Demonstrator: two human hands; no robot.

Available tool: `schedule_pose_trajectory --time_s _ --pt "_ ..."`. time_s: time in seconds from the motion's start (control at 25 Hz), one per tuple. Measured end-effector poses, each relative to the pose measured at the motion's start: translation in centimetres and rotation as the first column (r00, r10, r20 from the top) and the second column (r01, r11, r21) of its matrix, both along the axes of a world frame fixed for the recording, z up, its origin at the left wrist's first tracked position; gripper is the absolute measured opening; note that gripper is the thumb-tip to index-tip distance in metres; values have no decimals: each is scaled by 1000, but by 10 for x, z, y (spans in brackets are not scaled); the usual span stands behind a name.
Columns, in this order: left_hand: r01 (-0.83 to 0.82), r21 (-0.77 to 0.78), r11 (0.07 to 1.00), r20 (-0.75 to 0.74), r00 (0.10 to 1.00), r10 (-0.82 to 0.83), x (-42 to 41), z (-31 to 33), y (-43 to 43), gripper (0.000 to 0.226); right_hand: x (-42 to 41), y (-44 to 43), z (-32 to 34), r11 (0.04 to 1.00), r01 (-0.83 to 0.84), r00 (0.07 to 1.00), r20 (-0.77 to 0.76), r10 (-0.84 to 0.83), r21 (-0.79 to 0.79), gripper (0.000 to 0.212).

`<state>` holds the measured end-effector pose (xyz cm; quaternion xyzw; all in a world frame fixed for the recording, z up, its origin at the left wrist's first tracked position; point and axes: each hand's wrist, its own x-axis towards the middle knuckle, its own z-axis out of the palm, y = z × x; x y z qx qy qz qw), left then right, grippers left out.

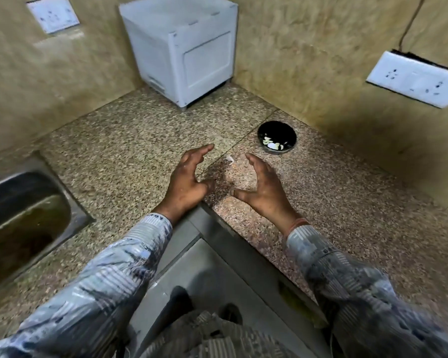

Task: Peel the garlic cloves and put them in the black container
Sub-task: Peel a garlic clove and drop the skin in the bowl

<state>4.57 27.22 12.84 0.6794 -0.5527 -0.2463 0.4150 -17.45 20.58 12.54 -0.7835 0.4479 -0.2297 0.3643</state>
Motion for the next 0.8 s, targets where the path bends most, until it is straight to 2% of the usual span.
schedule_pose_trajectory --time_s 0.24,0.4,0.52,0.68,0.8 --pt "134 85 987 1 991 -134 13 -38 -97 90 3 -73 -47 971 240 964 -113 -239 -8 89" --pt "255 225 940 -37 967 -254 30 -69 -156 85 11 -115 -84 891 449 884 -181 -431 73 74" --pt "269 334 903 -12 960 -281 41 -94 -193 82 20 -140 -104 808 566 820 -211 -533 160 54" --pt "244 440 864 113 940 -323 47 -122 -229 71 32 -171 -132 772 623 728 -455 -513 125 37" --pt "257 437 862 212 902 -376 46 -141 -248 62 41 -179 -145 767 637 685 -514 -516 79 28"
